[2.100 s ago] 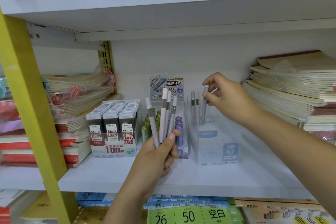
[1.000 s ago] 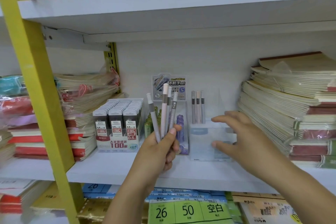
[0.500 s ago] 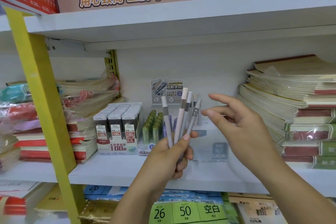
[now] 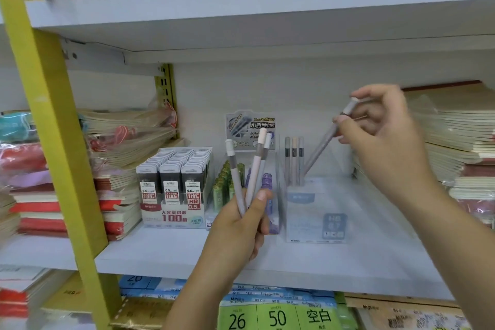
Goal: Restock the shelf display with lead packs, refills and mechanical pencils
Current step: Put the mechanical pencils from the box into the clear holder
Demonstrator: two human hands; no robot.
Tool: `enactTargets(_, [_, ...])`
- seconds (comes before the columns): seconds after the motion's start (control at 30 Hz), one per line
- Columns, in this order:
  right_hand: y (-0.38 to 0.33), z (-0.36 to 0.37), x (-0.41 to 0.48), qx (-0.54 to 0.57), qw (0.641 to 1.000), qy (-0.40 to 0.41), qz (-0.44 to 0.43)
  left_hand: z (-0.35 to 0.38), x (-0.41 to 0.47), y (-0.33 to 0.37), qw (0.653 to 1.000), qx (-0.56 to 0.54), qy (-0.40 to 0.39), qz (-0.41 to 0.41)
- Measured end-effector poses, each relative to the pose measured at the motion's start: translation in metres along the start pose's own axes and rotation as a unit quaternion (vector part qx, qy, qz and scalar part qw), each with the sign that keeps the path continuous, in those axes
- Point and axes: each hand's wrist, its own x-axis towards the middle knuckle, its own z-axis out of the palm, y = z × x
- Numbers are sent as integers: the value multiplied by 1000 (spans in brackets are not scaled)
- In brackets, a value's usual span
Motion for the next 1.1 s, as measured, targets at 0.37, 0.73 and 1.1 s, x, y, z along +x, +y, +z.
enactTargets(0.37, [38,31,18,-176,965,-196,-4,2,8,-8,1000,-9,25,8])
enactTargets(0.73, [41,42,25,-203,952,-226,-23,-3,9,-10,999,-17,32,1])
enactTargets(1.1, [53,46,30,-251,937,-241,-3,-6,10,-15,1000,9,21,16])
